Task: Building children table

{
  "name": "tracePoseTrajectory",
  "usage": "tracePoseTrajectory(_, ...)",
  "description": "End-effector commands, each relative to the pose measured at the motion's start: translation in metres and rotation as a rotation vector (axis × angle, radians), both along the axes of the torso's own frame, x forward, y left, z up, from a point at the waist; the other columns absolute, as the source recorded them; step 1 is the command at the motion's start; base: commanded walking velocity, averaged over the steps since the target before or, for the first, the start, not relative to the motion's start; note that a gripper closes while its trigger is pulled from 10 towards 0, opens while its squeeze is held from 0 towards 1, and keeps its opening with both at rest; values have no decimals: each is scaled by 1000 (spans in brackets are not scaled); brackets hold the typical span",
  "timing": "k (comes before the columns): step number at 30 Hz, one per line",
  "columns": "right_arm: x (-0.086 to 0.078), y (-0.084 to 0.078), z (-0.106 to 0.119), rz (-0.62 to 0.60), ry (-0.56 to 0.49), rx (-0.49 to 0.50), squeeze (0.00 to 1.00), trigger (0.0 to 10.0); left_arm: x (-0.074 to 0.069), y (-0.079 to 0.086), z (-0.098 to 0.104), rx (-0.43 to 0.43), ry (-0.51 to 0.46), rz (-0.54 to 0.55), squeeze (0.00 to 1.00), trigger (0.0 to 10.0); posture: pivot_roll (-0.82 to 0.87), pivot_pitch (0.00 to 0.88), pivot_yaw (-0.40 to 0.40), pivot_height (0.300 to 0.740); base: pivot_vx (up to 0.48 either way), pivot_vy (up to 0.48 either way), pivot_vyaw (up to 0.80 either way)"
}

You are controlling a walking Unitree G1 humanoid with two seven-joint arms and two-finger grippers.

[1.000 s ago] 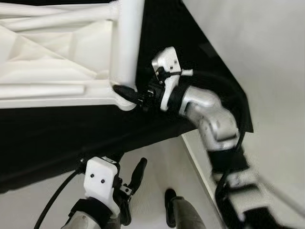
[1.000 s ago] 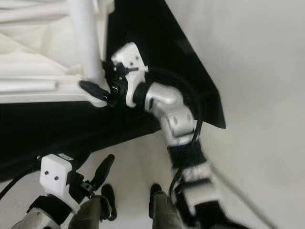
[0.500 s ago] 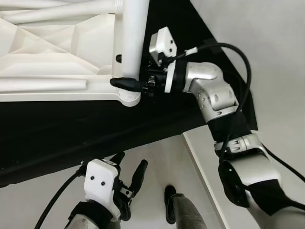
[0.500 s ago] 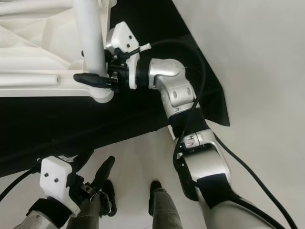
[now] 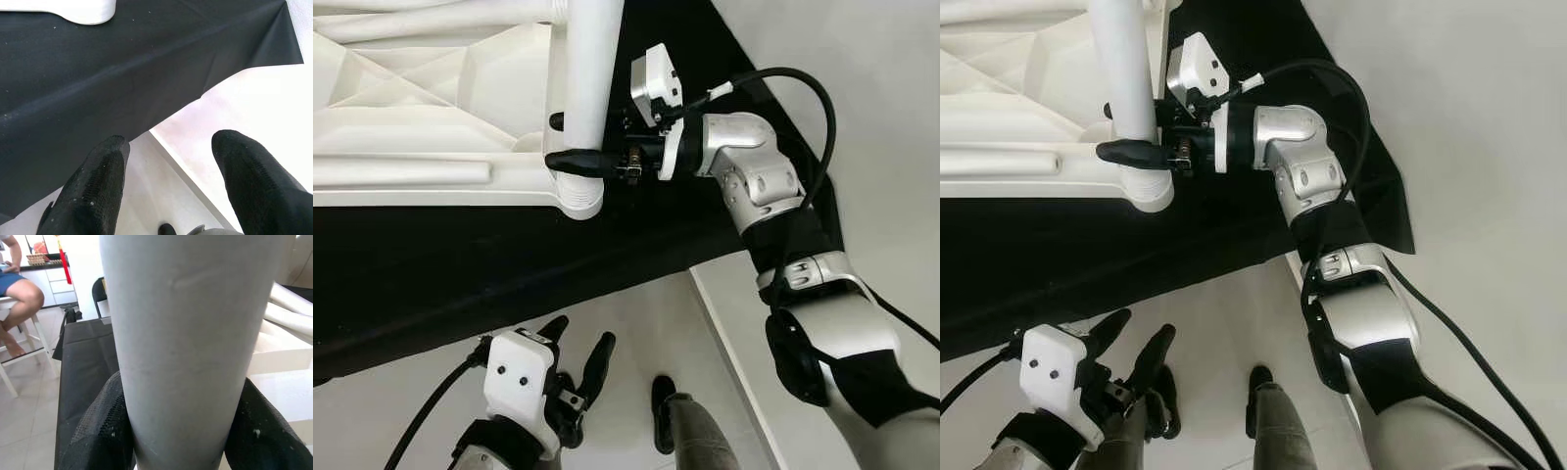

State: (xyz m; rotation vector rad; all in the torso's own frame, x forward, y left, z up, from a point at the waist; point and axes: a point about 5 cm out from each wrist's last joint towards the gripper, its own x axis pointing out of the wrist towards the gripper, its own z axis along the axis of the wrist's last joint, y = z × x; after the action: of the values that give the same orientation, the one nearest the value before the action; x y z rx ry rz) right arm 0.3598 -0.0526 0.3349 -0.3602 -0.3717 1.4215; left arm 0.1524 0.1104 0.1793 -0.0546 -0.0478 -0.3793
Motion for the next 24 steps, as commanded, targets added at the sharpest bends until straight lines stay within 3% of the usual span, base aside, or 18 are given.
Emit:
tracePoseTrajectory(1,4,8,-39,-289,99,-46,0,0,-6,-1,-4,5,32,-11,0,10000,-5,453,-65,740,0,0,0)
tracePoseTrajectory(2,4,8,-39,-289,99,-46,0,0,-6,-1,-4,5,32,-11,0,10000,-5,453,-65,740,0,0,0)
tracePoseTrajectory(4,-5,11,-83,-620,252,-34,0,0,-7,-1,-4,3,32,-9,0,10000,1,453,-61,740,0,0,0)
tracePoseTrajectory(5,-5,11,-83,-620,252,-34,0,0,-7,-1,-4,3,32,-9,0,10000,1,453,-61,740,0,0,0)
tracePoseTrajectory(7,-24,15,-109,-747,365,4,0,0,-7,-1,-3,2,31,-8,0,10000,8,454,-55,740,0,0,0)
tracePoseTrajectory(8,-30,19,-113,-787,367,26,0,0,-6,-1,-3,4,32,-10,0,10000,9,447,-46,740,0,0,0)
tracePoseTrajectory(12,-27,30,-111,-842,305,51,0,0,-5,-1,-5,8,34,-15,0,10000,8,438,-49,740,0,0,0)
tracePoseTrajectory(22,-30,46,-105,-850,325,71,0,0,-2,0,-4,9,21,1,0,10000,9,440,-56,740,0,0,0)
tracePoseTrajectory(23,-33,50,-99,-811,334,99,0,2549,-2,0,-4,10,20,3,0,10000,6,437,-55,740,0,0,0)
tracePoseTrajectory(24,-35,53,-90,-720,348,147,0,10000,-1,0,-4,10,20,3,0,10000,4,434,-54,740,0,0,0)
